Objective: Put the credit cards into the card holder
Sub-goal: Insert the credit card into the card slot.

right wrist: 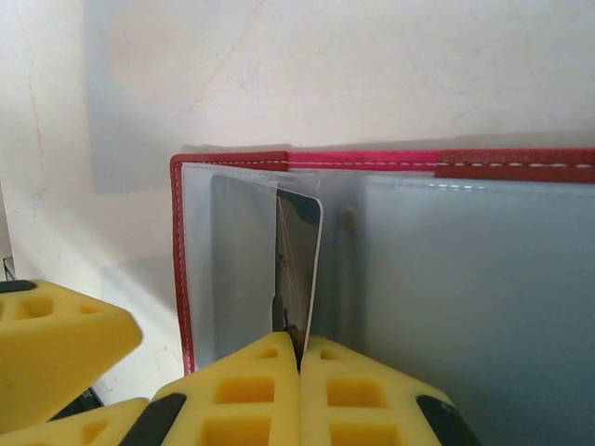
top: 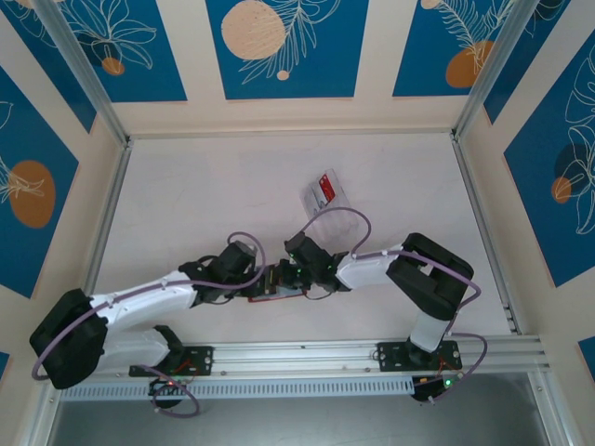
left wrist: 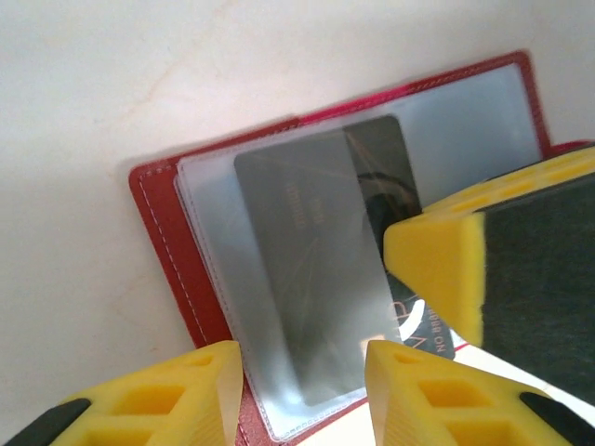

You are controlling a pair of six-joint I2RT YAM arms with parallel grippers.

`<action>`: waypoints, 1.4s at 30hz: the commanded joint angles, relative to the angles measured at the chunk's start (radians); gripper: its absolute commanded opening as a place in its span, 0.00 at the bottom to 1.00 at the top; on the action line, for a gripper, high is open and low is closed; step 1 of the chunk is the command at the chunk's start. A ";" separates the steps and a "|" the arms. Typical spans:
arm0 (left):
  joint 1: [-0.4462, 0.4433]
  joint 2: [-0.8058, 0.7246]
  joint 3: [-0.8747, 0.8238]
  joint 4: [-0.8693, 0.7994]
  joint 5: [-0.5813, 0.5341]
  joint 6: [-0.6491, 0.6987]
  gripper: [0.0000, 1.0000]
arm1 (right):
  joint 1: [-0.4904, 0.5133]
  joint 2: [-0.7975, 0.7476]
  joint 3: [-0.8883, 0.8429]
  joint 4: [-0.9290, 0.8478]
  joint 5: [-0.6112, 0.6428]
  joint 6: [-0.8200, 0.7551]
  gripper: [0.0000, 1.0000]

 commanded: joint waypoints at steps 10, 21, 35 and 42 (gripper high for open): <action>0.104 0.049 -0.034 0.038 0.097 0.009 0.21 | -0.047 -0.023 0.031 -0.217 -0.108 -0.127 0.21; 0.113 0.154 -0.050 0.104 0.106 0.019 0.14 | -0.086 0.003 0.095 -0.262 -0.208 -0.198 0.24; 0.112 0.165 -0.073 0.123 0.105 0.013 0.11 | -0.072 0.066 0.160 -0.254 -0.261 -0.220 0.16; 0.112 0.165 -0.078 0.133 0.107 0.009 0.11 | -0.054 0.074 0.153 -0.244 -0.271 -0.207 0.18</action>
